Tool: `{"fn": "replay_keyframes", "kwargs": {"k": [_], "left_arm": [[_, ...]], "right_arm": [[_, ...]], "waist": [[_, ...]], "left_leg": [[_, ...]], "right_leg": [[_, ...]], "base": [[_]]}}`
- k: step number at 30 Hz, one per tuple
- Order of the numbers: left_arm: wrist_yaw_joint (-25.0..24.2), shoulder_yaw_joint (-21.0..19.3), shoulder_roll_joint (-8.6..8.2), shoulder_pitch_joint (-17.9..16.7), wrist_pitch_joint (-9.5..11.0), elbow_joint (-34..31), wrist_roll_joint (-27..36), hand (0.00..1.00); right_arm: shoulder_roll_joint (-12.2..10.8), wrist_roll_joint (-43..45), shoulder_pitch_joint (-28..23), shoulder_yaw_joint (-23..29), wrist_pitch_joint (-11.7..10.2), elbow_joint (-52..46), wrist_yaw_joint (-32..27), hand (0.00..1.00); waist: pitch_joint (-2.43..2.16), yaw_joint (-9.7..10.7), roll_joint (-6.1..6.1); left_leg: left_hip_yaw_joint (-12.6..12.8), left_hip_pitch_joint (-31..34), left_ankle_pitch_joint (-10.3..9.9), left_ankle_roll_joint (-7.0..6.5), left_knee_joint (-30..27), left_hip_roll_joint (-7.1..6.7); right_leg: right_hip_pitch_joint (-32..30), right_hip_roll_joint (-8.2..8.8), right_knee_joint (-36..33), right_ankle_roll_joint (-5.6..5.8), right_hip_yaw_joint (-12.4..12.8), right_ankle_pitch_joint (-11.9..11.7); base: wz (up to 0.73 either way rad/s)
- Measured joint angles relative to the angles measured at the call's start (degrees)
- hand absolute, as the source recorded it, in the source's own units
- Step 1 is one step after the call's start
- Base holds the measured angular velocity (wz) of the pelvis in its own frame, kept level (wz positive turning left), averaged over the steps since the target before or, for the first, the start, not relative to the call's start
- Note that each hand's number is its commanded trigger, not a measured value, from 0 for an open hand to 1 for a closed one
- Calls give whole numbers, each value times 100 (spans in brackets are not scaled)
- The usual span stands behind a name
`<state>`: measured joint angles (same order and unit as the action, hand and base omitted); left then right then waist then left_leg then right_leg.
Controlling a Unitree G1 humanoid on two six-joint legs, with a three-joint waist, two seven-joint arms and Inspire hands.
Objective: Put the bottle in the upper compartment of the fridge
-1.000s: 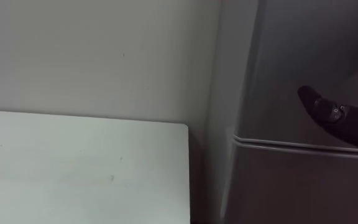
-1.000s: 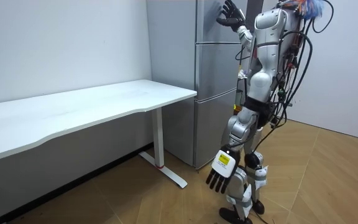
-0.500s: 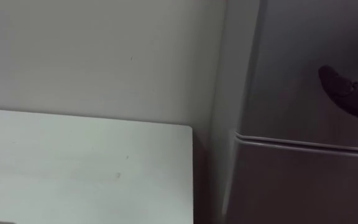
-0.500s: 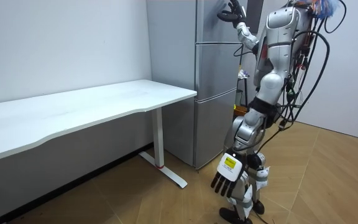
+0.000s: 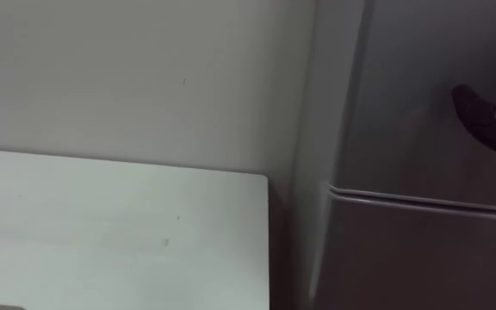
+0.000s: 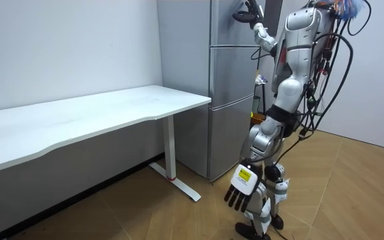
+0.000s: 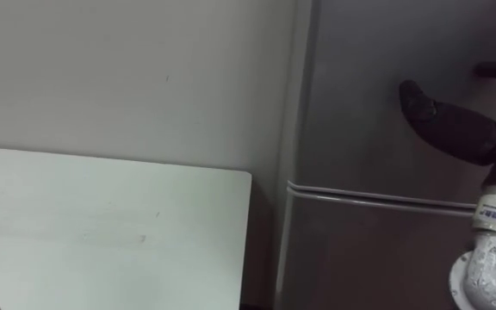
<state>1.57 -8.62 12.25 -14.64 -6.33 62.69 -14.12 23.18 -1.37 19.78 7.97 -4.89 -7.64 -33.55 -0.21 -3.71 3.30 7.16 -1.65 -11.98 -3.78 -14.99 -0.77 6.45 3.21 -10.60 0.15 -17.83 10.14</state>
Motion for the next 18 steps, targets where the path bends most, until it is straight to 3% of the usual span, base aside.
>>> {"fn": "replay_keyframes", "kwargs": {"k": [9, 18], "left_arm": [[0, 94, 17, 5, 0, -8, 0, 0], [21, 125, 34, -17, 0, -41, -10, 0]], "right_arm": [[179, 27, -6, -19, 76, 10, 8, 0], [184, -131, -6, -10, 74, 10, 9, 0]], "waist": [[-6, -1, 21], [-10, 20, 52]], "left_leg": [[0, -5, 0, 0, 0, 0], [-6, -3, 0, 0, 6, 0]], "right_leg": [[18, -3, 8, 0, -2, 0], [29, -1, 8, 2, -16, 3]], "base": [[0], [0]]}}
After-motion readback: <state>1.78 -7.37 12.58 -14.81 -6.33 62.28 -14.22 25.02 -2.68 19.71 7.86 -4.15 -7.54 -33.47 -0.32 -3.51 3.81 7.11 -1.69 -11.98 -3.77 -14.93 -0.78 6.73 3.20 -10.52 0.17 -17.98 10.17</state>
